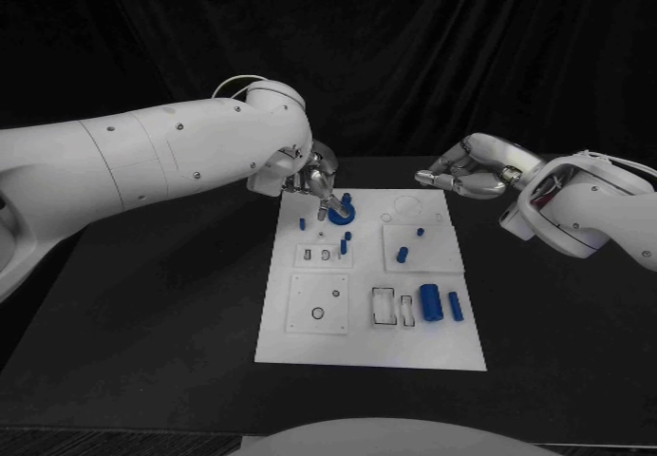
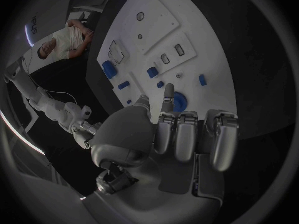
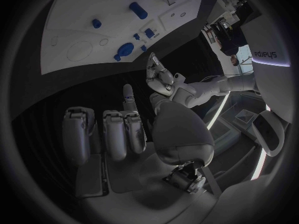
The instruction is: Assemble the parts on the task board
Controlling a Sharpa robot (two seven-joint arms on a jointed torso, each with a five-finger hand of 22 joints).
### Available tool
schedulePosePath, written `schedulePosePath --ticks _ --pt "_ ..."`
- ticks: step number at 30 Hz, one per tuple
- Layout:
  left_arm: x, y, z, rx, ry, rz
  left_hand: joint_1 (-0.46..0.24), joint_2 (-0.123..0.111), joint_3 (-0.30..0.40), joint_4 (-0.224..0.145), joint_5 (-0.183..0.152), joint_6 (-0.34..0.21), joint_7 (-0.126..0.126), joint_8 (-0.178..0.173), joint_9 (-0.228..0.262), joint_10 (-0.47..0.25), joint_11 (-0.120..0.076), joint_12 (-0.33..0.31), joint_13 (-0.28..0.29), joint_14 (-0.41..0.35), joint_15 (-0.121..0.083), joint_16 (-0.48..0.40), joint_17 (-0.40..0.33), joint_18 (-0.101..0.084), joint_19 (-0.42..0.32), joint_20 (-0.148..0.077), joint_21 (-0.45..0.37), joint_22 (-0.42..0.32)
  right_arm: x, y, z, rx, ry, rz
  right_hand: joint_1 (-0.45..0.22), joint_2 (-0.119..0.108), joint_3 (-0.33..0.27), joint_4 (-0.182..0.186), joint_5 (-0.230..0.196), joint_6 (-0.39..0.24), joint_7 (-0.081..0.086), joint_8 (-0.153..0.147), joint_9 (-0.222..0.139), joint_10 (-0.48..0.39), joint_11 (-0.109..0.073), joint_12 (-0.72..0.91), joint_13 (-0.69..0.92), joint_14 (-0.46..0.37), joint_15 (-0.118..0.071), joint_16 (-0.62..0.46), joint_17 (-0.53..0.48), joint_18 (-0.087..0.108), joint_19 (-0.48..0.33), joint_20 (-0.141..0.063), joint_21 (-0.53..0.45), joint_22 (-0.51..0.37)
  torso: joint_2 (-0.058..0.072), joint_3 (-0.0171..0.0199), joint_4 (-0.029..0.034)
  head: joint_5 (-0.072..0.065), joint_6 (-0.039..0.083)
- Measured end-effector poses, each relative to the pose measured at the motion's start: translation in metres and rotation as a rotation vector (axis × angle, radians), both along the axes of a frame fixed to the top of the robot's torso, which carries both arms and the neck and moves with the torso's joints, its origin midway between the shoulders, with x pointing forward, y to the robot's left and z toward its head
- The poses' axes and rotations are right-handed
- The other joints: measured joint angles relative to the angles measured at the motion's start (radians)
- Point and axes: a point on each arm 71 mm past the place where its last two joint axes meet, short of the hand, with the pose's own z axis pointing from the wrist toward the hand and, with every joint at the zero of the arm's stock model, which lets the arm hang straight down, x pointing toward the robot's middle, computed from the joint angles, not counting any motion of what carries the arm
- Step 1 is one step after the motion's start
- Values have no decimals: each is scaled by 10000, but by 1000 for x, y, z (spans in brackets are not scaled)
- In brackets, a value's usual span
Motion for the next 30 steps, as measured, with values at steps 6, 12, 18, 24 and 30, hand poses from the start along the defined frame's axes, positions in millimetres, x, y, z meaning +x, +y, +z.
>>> schedulePosePath --ticks 6,12,18,24,30 --pt "1 -1 -1 29 129 44 0 0 39 -39 0 1 -1 -76 -27 0 1 0 -1 0 0 0 0 1 0 0 0 -1 0 0 -1 7 30 2 48 47 -28 -20 87 0 0 0 8 36 -36 0 0 0 0 0 0 0 0 0 0 -1 -26 8 1 -23 -35" --pt "0 -1 -4 -26 216 46 112 -20 95 -95 0 -33 33 -156 -63 1 1 0 -1 0 0 0 -1 1 0 1 0 -1 0 1 -2 -10 85 11 100 100 -28 -20 88 0 0 0 8 36 -35 0 0 0 0 0 0 0 0 0 0 -1 -40 10 6 -29 -65" --pt "0 -3 -6 -164 266 -16 114 -17 122 -123 -1 -85 86 -312 -137 0 76 0 -2 1 1 0 -1 1 0 1 0 -1 1 4 -3 -28 156 80 100 100 -56 -49 88 0 0 0 8 35 -35 0 0 0 0 0 0 0 0 0 0 -2 -38 -5 -2 -17 -78" --pt "-1 -5 -8 -316 312 -107 487 34 392 -392 -1 -408 282 -846 -428 -2 201 0 -2 -6 119 0 -2 2 3 51 0 -2 1 4 -4 -59 234 92 100 100 -85 -20 87 0 0 0 7 35 -35 0 0 0 0 0 0 0 36 -35 0 -2 -26 -17 -13 -35 -31" --pt "0 -4 -10 -432 370 -155 586 -20 508 -508 -55 -568 388 -1114 -670 -12 312 0 -1 -15 234 0 -2 3 -2 134 0 -3 1 4 -6 -99 337 88 100 100 -85 -20 87 0 0 0 6 35 -35 0 0 0 0 0 0 0 36 -35 0 -3 -28 -6 -9 -66 -37"
